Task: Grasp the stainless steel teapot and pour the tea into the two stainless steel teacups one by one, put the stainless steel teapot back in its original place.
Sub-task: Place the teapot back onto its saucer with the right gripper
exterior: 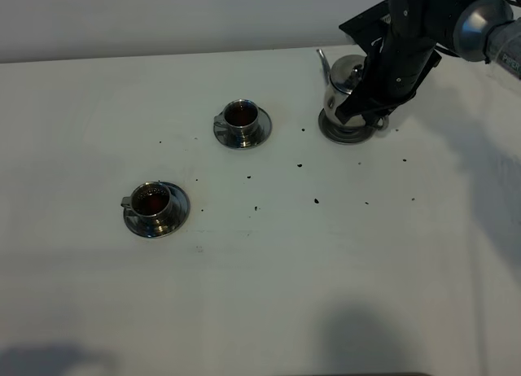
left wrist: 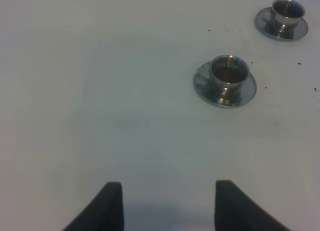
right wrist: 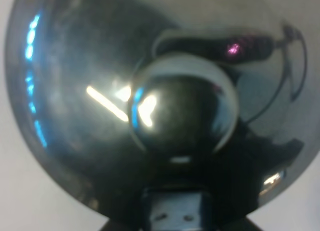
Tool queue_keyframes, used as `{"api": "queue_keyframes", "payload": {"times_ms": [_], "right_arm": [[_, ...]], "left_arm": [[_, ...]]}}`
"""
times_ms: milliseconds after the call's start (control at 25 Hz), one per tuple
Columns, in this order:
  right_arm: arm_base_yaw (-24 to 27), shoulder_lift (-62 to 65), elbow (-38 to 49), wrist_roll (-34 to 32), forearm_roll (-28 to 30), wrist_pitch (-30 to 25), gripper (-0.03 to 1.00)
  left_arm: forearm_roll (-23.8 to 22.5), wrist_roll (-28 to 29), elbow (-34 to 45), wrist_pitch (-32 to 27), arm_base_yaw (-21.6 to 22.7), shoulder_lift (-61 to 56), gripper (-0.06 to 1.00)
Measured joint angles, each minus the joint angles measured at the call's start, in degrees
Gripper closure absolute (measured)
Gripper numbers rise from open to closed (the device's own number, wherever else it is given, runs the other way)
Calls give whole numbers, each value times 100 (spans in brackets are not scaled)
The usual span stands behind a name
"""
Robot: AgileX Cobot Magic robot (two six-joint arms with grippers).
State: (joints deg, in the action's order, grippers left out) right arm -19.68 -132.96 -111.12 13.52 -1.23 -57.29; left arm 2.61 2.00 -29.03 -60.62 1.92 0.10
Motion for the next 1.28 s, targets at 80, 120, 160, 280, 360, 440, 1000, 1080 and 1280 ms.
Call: {"api": "queue_keyframes", "payload": {"times_ms": [80, 120, 160, 280, 360, 440, 1000, 1080, 1280], "right_arm": [[0, -51, 13, 0, 0, 18, 79], [0, -64, 19, 0, 0, 39, 79], [0, -70, 19, -5, 0, 62, 79], [0, -70, 19, -5, 0, 83, 79], [0, -70, 19, -5, 0, 85, 79], [0, -70, 19, -5, 0, 89, 79], [0, -70, 19, -70, 0, 101, 72], [0, -70, 19, -77, 0, 101, 64], [0, -70, 19, -107, 6, -93, 45]], "left_arm": [[0, 0, 0, 0, 0, 0, 49], [0, 0, 0, 0, 0, 0, 49], [0, 0, 0, 0, 0, 0, 49], [0, 0, 0, 0, 0, 0, 49], [0, 0, 0, 0, 0, 0, 49], [0, 0, 0, 0, 0, 0, 49], [0, -12, 0, 0, 0, 0, 49], [0, -7, 0, 0, 0, 0, 49], [0, -7, 0, 0, 0, 0, 49]]}}
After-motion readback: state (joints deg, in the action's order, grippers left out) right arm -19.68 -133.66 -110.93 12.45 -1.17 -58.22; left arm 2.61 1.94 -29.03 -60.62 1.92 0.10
